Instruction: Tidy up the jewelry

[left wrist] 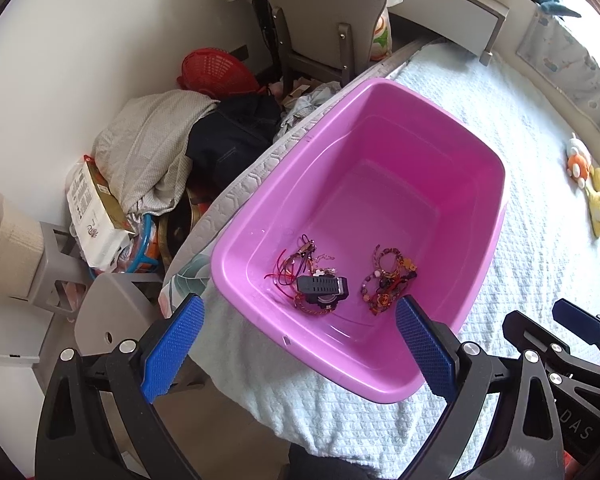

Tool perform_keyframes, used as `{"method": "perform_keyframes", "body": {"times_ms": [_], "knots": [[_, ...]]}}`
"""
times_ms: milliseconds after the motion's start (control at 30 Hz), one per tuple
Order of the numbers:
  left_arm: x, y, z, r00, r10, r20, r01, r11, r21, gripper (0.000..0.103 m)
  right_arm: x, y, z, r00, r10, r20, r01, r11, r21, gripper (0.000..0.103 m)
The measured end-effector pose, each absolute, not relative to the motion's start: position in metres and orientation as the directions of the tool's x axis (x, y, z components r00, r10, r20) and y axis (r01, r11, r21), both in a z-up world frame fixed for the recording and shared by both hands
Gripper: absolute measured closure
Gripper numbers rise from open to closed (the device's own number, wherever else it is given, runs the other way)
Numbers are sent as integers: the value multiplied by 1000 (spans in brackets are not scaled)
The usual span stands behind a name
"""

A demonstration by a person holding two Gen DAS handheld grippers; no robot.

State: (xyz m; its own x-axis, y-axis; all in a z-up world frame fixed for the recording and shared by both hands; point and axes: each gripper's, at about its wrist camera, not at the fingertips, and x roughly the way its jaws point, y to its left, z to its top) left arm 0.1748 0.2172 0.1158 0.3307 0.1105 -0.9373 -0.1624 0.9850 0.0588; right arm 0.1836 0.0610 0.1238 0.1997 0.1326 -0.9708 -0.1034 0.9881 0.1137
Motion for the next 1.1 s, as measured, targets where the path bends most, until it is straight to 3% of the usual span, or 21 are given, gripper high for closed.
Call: {"method": "perform_keyframes", "body": {"times_ms": [1100], "knots": [[175, 215, 121, 334, 99, -938, -159, 986, 47, 8, 183, 60, 135, 239, 112, -964, -105, 990, 89, 36]]}}
